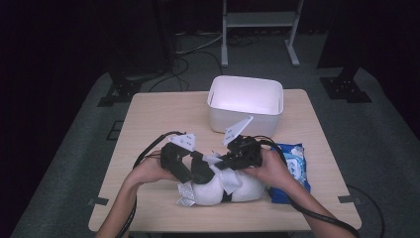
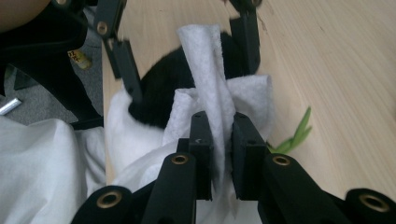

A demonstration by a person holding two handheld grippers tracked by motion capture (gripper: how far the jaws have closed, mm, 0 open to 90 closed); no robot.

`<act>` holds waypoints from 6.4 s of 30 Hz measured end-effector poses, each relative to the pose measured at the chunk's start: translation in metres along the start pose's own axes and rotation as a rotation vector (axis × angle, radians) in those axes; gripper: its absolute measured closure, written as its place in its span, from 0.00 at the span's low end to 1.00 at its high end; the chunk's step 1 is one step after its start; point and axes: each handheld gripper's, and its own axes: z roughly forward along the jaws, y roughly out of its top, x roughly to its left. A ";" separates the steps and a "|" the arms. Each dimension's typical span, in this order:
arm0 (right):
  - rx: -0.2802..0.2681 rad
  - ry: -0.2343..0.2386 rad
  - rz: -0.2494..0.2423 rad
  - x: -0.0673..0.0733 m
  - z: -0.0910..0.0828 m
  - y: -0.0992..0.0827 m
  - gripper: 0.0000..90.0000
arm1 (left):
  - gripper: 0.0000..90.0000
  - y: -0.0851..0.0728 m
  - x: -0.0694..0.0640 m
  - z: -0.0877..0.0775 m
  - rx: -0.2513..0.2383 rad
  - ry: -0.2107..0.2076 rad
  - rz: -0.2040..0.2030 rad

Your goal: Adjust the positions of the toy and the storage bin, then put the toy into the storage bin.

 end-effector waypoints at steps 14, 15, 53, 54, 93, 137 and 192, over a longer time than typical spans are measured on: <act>0.061 -0.062 0.071 -0.015 -0.017 -0.034 0.88 | 0.22 -0.003 0.001 -0.001 -0.023 0.005 -0.016; 0.056 -0.056 0.086 -0.017 -0.020 -0.039 0.88 | 0.22 -0.003 0.001 0.000 -0.026 0.005 -0.012; 0.054 -0.011 0.074 -0.007 -0.012 -0.032 0.88 | 0.21 -0.001 0.006 0.000 -0.027 0.015 -0.029; 0.063 -0.011 0.064 -0.005 -0.008 -0.030 0.88 | 0.21 -0.001 0.006 0.000 -0.024 0.016 -0.028; 0.015 -0.026 0.095 -0.008 -0.027 -0.059 0.87 | 0.09 -0.003 0.001 -0.001 -0.047 0.016 -0.067; 0.058 -0.039 0.054 0.001 -0.025 -0.041 0.89 | 0.43 -0.007 0.007 -0.015 -0.087 -0.044 -0.099; -0.139 -0.035 0.206 -0.020 -0.042 -0.077 0.91 | 0.37 0.015 -0.015 -0.012 -0.071 0.080 -0.005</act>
